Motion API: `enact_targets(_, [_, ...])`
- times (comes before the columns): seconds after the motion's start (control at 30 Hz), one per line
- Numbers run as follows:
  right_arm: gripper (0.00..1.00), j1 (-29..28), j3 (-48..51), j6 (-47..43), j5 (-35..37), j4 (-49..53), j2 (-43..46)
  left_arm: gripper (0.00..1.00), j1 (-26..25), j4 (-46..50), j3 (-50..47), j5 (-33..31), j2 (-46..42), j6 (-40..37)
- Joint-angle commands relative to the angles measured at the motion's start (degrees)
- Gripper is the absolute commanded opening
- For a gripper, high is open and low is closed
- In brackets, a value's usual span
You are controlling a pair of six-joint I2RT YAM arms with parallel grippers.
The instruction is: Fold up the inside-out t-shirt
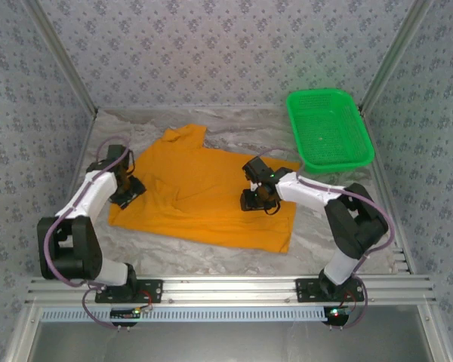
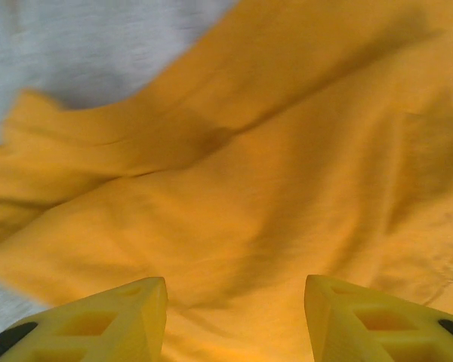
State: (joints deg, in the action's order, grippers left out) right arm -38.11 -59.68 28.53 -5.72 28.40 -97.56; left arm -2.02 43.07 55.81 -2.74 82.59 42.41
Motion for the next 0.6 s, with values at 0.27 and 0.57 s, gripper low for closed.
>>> enact_targets(0.27, [0.44,-2.8,8.8,0.3,10.6,5.6,8.2,0.51,-3.4,-2.7,-12.5,3.0,2.8,0.7])
enact_targets(0.57, [0.55,11.5,-8.0,-15.4,24.2,9.0,7.2,0.67,-3.0,12.9,-4.9,-3.2,-13.6,-0.1])
